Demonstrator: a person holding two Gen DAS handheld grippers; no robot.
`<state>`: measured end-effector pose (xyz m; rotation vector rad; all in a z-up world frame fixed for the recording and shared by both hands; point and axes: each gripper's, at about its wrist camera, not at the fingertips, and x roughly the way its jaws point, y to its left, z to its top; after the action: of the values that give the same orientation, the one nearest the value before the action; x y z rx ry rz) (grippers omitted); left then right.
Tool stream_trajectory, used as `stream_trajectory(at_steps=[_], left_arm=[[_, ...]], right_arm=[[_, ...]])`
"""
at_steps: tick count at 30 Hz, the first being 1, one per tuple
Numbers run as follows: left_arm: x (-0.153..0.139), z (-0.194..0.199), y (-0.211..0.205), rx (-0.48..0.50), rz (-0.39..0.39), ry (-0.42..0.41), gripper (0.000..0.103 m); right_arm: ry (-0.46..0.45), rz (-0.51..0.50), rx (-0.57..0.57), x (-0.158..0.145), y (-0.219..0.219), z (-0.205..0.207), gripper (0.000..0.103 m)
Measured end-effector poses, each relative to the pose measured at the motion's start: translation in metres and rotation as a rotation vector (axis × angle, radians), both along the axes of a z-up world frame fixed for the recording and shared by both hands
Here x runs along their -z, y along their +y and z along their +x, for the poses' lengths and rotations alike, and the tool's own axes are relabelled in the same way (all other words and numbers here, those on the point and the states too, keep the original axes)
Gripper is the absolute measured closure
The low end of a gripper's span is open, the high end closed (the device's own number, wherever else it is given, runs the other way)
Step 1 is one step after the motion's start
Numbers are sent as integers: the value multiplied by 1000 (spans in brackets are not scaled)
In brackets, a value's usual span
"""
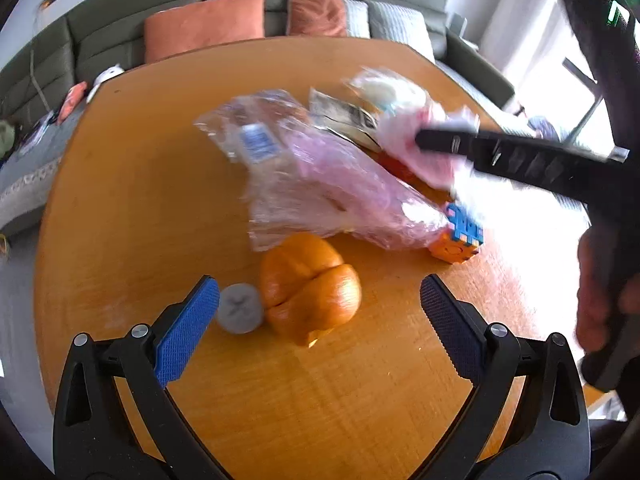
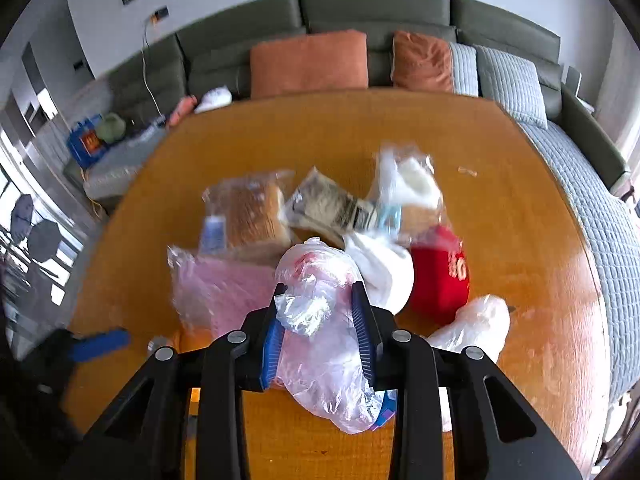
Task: Collect trash
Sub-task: 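Grasp a clear plastic bag with the right tool while the left tool grasps the orange, then carry the plastic bag and orange to the black bin and release both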
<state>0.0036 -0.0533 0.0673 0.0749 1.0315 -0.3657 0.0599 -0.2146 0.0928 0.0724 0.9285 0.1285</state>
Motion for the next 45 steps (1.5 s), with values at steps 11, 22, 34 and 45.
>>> stream_trajectory(at_steps=[11, 22, 34, 45], left_arm=[[38, 27, -11, 16, 74, 17, 48], [14, 27, 50, -78, -139, 37, 50], [-13, 1, 122, -184, -203, -29, 50], [-14, -34, 212, -295, -200, -50, 50]], right_arm=[[-52, 83, -22, -35, -6, -14, 69], [-74, 114, -42, -51, 19, -13, 69], [-76, 107, -134, -54, 100, -12, 69], [-38, 85, -284, -45, 209, -16, 69]])
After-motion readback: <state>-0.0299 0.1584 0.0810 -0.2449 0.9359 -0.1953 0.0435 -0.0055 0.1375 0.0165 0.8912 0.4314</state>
